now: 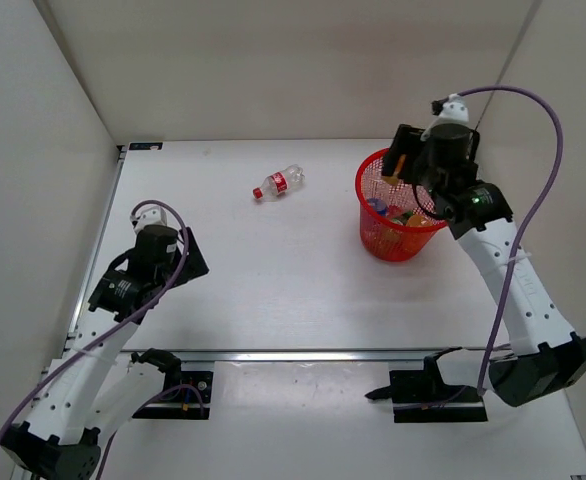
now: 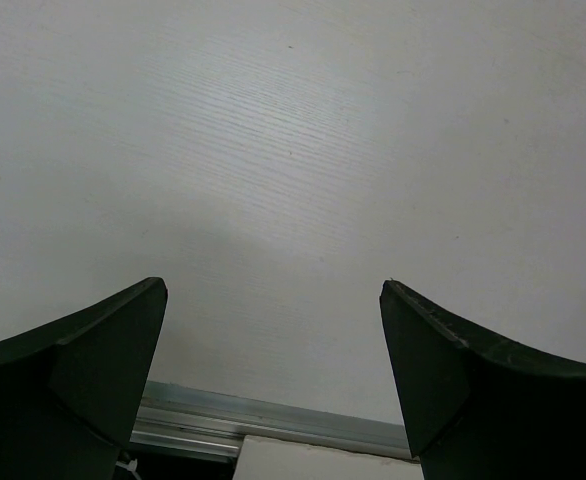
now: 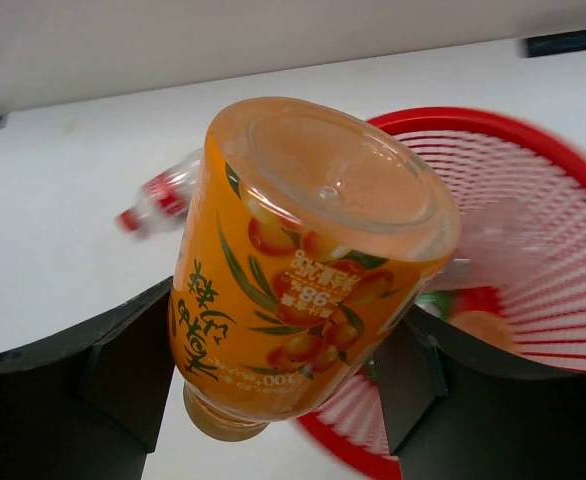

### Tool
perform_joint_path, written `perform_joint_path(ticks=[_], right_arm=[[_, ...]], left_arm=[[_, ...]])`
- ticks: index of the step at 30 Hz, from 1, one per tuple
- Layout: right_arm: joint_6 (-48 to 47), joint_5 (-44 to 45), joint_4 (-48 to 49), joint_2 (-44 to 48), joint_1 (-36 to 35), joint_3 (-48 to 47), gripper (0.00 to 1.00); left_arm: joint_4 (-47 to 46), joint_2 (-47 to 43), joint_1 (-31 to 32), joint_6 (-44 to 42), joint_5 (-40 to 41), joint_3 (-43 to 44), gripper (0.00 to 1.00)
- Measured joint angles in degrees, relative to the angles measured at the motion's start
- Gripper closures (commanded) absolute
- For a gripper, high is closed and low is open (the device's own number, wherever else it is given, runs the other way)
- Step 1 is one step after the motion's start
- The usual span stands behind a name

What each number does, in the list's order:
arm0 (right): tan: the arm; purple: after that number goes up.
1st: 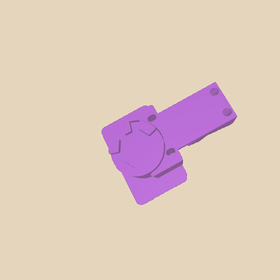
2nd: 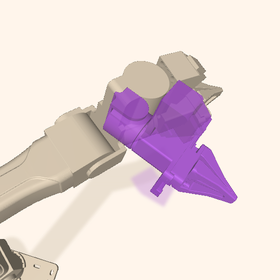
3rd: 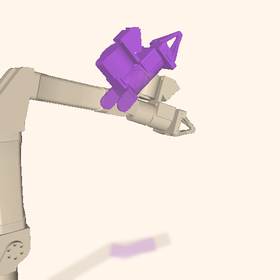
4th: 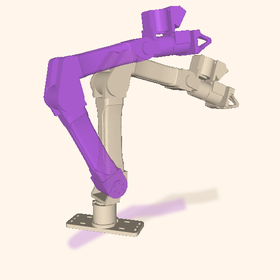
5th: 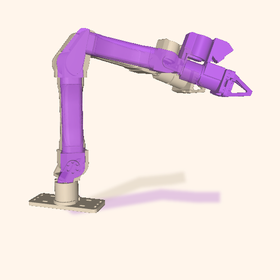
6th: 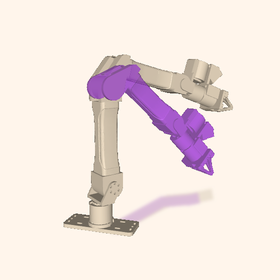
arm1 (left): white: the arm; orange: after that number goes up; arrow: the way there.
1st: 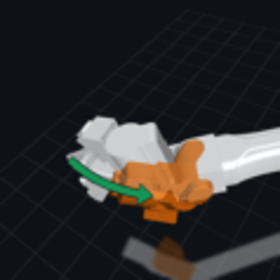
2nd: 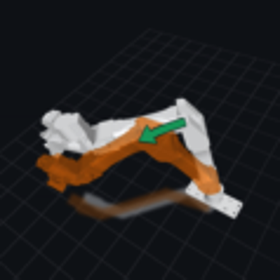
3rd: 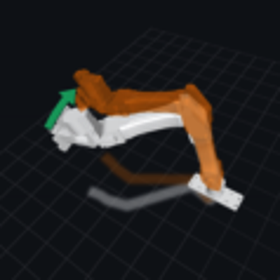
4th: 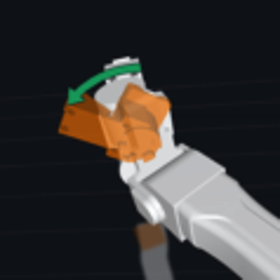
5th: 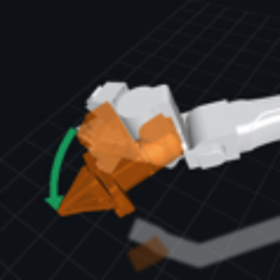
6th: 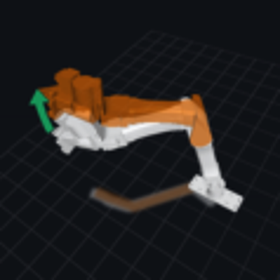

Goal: Put the plastic bottles in the bin

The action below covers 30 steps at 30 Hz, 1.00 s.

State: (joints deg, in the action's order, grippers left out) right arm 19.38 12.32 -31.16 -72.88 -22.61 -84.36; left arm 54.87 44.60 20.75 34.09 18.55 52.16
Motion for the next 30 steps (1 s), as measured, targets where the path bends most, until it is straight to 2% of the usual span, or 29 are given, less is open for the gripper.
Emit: perform_joint_path(ticks=[2,3,4,5,7,8,9,14,20,23,27,30], right_arm=[[-1.95,-0.68,-1.16,0.09,5.68,-0.04,0.63],[-2.95,-1.27,-1.90,-0.46,8.00,0.09,0.56],[-3.85,-1.75,-2.56,-1.29,9.66,0.52,0.44],[-4.55,-2.10,-3.15,-2.16,10.56,0.92,0.37],[-5.92,-2.91,-4.98,-4.72,11.34,1.14,0.15],[-6.36,-3.19,-5.75,-5.86,11.39,1.14,0.11],[-6.95,-3.26,-6.56,-6.84,11.39,1.14,0.02],[-8.04,-2.60,-8.74,-7.39,12.02,-0.52,0.00],[-8.11,-2.40,-9.90,-3.37,17.27,-2.67,0.01],[-8.44,-5.31,-9.51,1.25,21.92,-0.37,0.01],[-9.46,-10.91,-10.32,7.26,27.19,3.87,0.01],[-10.82,-13.68,-11.47,8.63,28.04,4.11,0.00]], left_arm=[[-0.17,0.92,-0.13,-0.07,-0.57,-0.09,0.02],[-0.37,1.42,-0.22,-0.13,-0.83,-0.09,0.01],[-0.70,1.95,-0.33,-0.22,-1.05,-0.09,0.02],[-1.09,2.62,-0.39,-0.31,-1.22,-0.09,0.01],[-1.75,3.98,-0.44,-0.63,-1.55,-0.07,0.02],[-2.29,4.98,-0.46,-0.81,-1.75,-0.07,0.02],[-3.04,6.16,-0.48,-1.16,-2.08,-0.04,0.01],[-6.12,13.84,-1.57,-3.67,-4.31,2.78,0.02],[-14.51,28.26,-4.15,-8.37,-10.78,12.41,0.01],[-17.09,40.54,-5.07,-11.89,-15.06,23.78,0.01],[-22.95,57.66,-6.23,-18.16,-26.45,40.00,0.02],[-26.25,68.52,-6.99,-22.64,-37.18,48.89,0.02]])
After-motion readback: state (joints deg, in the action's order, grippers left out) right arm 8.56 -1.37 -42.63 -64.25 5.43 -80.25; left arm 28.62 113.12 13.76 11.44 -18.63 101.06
